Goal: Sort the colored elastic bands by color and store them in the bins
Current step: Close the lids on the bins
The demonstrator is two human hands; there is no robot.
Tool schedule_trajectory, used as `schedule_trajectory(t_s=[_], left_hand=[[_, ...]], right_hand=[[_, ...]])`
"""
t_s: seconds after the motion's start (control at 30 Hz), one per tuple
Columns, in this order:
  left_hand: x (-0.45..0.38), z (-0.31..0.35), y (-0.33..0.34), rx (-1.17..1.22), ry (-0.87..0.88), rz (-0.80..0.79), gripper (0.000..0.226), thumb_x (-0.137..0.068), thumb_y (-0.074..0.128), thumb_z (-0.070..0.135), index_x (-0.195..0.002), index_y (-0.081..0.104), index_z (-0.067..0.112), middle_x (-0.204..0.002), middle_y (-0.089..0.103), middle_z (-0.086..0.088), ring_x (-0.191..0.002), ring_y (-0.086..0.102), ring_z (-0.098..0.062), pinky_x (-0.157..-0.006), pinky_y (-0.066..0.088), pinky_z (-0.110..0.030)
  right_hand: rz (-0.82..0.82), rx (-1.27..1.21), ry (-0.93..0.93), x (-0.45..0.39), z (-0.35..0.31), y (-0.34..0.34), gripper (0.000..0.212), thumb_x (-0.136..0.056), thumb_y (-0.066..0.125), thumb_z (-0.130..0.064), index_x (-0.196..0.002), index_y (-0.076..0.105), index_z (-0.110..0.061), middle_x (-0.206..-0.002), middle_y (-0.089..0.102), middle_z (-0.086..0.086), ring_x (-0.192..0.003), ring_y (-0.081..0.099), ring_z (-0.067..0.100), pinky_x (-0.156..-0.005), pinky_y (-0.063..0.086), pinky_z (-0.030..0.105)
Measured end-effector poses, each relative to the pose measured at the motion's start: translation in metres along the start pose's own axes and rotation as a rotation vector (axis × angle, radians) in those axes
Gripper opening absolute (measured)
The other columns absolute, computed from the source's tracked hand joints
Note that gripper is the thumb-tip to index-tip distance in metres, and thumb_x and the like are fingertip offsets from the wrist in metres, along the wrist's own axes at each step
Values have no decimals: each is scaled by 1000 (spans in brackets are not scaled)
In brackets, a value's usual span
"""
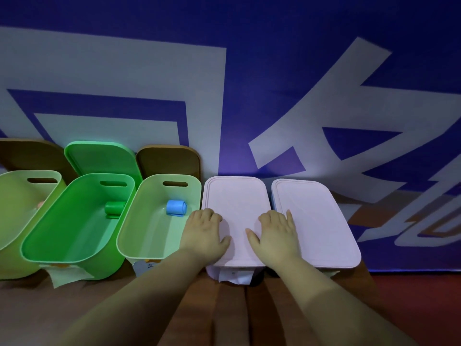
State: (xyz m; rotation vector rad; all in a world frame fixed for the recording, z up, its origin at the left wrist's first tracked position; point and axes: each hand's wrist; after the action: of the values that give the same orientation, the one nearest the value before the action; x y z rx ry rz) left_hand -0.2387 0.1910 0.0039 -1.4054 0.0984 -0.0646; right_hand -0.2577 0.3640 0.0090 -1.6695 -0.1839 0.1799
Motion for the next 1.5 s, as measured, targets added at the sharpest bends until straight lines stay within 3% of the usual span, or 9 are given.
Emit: schedule_trajectory(t_s=[0.33,0.53,0.67,0.93,1.03,1.17,1.27,1.4,1.5], left_hand=[[-78,-13,4,11,-103,-65,68,-97,9,53,-151,-5,13,-158,-13,-7,-146,-13,-23,-118,-7,-36],[-82,-15,33,-8,-63,-52,120,-49,-51,62,-148,-13,7,-157,-17,-11,-145,-15,-25,-111,-18,-33],[-86,-14,39,20,-19,34,103,-80,-24,63,-146,17,-4,-154,11,-21,-144,13,-34,-117,-6,-36],[-87,-17,45,-57,-8,4,96,-70,-21,56,-148,-4,2,-157,-8,-16,-146,-8,-29,-112,-16,-35],[-84,-17,44,-39,-34,42,87,-87,-1,56,-142,32,-4,-150,28,-22,-140,27,-34,-113,6,-42],[-84,-15,41,-49,-13,102,62,-83,36,48,-108,67,0,-111,66,-19,-100,64,-38,-92,49,-45],[-81,-8,28,-58,-28,134,48,-83,37,48,-90,63,8,-91,59,-11,-81,58,-31,-76,42,-38],[-76,1,4,-121,-39,11,45,-95,31,47,-124,44,16,-126,47,-5,-115,43,-25,-99,29,-35],[-75,-10,-27,-52,-134,52,45,-94,34,47,-127,45,18,-128,49,-4,-117,45,-24,-97,30,-33]], right_hand=[[-114,-15,-40,-80,3,1,69,-98,17,-52,-151,-3,-12,-159,-13,7,-146,-12,19,-117,-13,34],[-100,57,-47,-91,12,26,124,-45,-46,-72,-147,-15,-8,-158,-16,9,-145,-14,22,-116,-15,35],[19,80,-44,-91,10,32,105,-81,-18,-70,-144,26,1,-152,28,18,-141,28,31,-117,2,36],[-60,99,-42,-90,9,34,122,-52,-41,-73,-149,-4,-9,-159,-4,8,-147,-6,23,-113,-17,34],[-41,110,-16,-86,8,31,121,-55,-40,-72,-150,2,-10,-159,2,9,-147,-2,24,-114,-17,36],[38,148,-12,-85,8,35,86,-88,6,-63,-134,50,-4,-138,51,17,-130,45,32,-114,-4,41],[26,212,-47,-87,5,29,69,-83,28,-52,-112,67,-3,-111,67,17,-107,61,34,-112,6,47],[-72,282,-45,-73,-1,6,70,-94,14,-54,-142,37,-10,-147,36,18,-138,30,35,-109,-20,49],[-92,200,-152,-75,-9,-20,74,-90,4,-61,-147,24,-17,-154,23,11,-142,19,31,-117,0,47]])
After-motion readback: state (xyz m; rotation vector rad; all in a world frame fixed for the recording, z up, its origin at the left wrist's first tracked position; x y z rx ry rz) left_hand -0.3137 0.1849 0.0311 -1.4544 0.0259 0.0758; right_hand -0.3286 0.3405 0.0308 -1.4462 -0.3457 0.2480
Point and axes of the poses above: each hand's wrist, its own x-axis away from the middle knuckle, its own y-axis out of the palm, z = x × y
